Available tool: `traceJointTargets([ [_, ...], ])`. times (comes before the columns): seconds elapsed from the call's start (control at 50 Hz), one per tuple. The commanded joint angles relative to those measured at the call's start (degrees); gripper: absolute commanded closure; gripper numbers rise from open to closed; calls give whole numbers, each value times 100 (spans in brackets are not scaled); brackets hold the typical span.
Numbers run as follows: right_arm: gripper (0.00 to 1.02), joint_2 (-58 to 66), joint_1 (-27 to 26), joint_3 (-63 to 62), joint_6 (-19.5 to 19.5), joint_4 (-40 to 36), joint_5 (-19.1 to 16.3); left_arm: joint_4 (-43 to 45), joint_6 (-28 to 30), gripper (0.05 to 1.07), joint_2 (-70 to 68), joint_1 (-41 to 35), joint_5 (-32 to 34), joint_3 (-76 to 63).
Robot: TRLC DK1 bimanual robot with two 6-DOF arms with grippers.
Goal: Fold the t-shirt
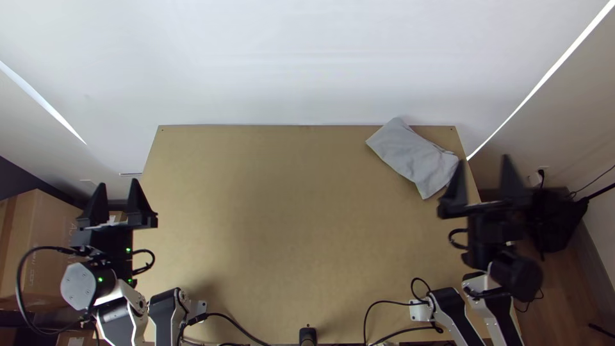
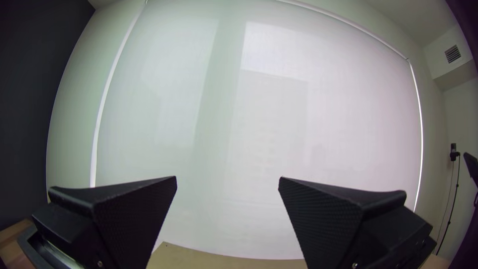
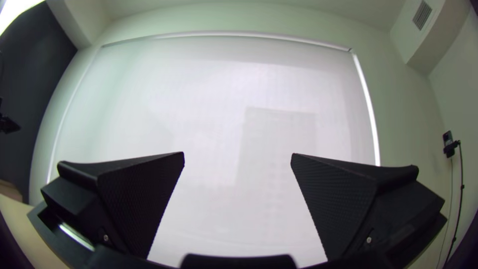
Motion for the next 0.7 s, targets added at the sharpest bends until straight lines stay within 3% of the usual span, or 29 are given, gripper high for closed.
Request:
traceJointTargets([
  [0.0, 4, -481, 511, -870, -419, 78, 61, 54, -166, 9, -615, -22, -14, -532],
  [0.14, 4, -1017, 564, -2012, -366, 87, 52, 248, -210, 9, -1459, -31, -14, -1464],
  [0.22, 4, -1791, 599, -2724, -322, 70, 43, -122, -236, 9, -1450, -57, -14, -1587],
  [0.3, 4, -2749, 740, -2786, 47, -1521, 8, -385, -280, 9, -1459, -66, -5, -1780],
  [0.38, 4, -2740, 845, -2786, 293, -2312, 8, -552, -429, 9, -1459, -136, 21, -2044],
  [0.5, 4, -2740, 845, -2786, 478, -3174, -1, -675, -526, 9, -1459, -294, 30, -2466],
  [0.58, 4, -2731, 740, -2750, 882, -3859, -1, -605, -544, 9, -1459, -373, 39, -2703],
  [0.68, 4, -2705, 502, -2742, 1225, -3894, 43, -376, -429, 9, -1406, -593, 47, -2967],
])
